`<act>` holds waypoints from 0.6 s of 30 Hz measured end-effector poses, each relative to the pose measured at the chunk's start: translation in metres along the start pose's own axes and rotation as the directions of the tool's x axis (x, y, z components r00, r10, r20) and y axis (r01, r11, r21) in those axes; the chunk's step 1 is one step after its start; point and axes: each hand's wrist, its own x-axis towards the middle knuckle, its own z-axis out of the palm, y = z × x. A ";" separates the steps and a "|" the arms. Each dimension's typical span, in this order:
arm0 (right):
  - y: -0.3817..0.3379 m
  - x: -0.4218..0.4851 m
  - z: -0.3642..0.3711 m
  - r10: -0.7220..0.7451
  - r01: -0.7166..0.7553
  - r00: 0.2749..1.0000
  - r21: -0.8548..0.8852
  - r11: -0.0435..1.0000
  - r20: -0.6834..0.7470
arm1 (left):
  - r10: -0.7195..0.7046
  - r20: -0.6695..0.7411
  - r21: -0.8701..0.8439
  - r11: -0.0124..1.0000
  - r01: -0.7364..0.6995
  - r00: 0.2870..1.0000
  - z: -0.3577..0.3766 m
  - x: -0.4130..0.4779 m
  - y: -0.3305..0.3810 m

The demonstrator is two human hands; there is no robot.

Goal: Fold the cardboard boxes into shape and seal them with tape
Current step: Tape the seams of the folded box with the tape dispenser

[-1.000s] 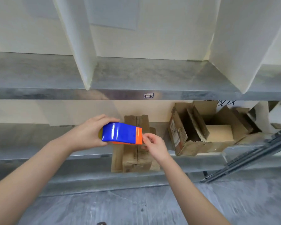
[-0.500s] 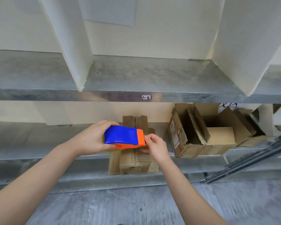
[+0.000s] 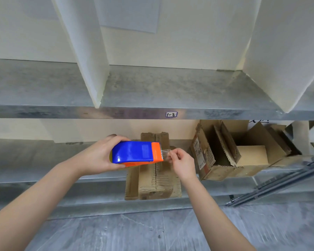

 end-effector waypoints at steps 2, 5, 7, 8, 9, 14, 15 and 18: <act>0.004 0.006 -0.006 0.035 -0.034 0.999 0.022 0.999 -0.018 | 0.002 -0.007 -0.005 1.000 -0.002 1.000 0.000 0.002 -0.002; 0.023 0.022 -0.031 0.122 -0.123 0.990 -0.015 0.992 -0.066 | -0.029 -0.029 -0.001 1.000 0.029 0.999 -0.008 -0.004 -0.016; 0.037 0.031 -0.047 0.136 -0.143 0.987 -0.087 0.986 -0.086 | -0.070 -0.020 0.002 0.998 0.070 0.997 -0.015 -0.010 -0.031; 0.042 0.034 -0.050 0.132 -0.141 0.988 -0.118 0.983 -0.079 | -0.088 -0.005 0.010 0.996 0.088 0.996 -0.017 -0.012 -0.037; 0.046 0.035 -0.050 0.124 -0.133 0.990 -0.151 0.980 -0.065 | -0.101 0.011 0.017 0.995 0.101 0.995 -0.016 -0.013 -0.042; 0.064 0.039 -0.037 0.136 -0.136 0.991 -0.280 0.950 -0.021 | -0.154 0.085 0.017 0.988 0.153 0.984 0.001 -0.007 -0.058; 0.069 0.040 -0.034 0.144 -0.138 0.990 -0.301 0.944 -0.003 | -0.164 0.091 0.024 0.986 0.162 0.982 0.003 -0.006 -0.062; 0.079 0.042 -0.020 0.152 -0.129 0.988 -0.353 0.927 0.038 | -0.180 0.104 0.045 0.983 0.176 0.978 0.009 -0.005 -0.073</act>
